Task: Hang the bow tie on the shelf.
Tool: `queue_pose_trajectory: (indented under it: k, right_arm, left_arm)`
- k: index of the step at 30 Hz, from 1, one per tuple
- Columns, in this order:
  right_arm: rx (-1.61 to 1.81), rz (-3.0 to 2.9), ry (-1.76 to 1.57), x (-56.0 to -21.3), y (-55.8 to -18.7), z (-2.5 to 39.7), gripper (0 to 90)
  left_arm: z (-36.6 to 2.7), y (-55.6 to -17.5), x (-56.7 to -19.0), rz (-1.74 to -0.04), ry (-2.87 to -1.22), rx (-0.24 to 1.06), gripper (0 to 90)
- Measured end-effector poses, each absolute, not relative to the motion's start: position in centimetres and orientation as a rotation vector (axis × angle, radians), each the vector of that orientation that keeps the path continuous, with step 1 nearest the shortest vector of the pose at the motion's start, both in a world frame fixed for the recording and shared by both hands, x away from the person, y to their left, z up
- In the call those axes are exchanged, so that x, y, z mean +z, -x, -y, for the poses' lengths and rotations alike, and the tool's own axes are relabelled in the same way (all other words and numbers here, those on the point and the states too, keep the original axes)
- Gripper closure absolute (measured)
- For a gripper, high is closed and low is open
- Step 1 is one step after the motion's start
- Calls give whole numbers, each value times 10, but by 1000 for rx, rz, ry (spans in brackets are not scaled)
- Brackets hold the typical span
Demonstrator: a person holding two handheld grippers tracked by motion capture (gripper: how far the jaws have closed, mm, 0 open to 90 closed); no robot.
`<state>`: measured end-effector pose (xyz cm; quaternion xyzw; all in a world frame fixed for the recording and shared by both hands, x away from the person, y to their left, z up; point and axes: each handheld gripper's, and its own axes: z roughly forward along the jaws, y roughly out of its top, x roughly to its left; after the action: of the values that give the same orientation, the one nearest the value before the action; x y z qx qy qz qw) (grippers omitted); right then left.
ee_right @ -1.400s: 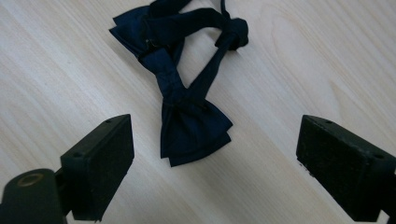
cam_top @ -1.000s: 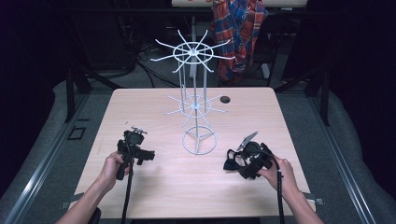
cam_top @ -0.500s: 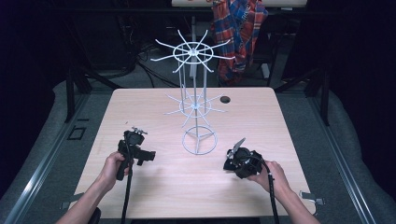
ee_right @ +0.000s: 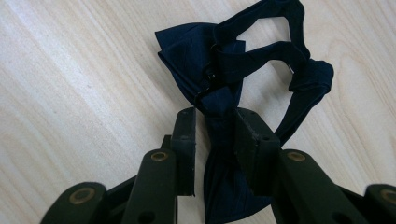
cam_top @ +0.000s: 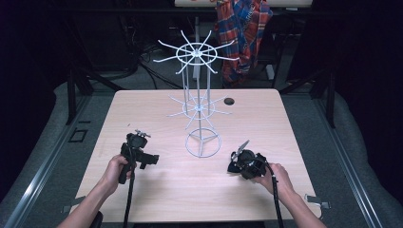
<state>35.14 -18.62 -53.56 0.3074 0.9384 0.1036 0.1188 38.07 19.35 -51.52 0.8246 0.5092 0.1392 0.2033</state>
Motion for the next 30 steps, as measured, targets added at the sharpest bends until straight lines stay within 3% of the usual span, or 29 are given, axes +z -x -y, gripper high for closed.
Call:
queue_pose_trajectory:
  k: [8, 30]
  right_arm:
    - [287, -2719, -899, -539, -354, 186, 678]
    - [305, -2738, -1061, -538, -371, 193, 748]
  left_arm:
    - [-196, -379, -514, -1393, -2298, 363, 152]
    - [-194, -380, -517, -1375, -2332, 320, 151]
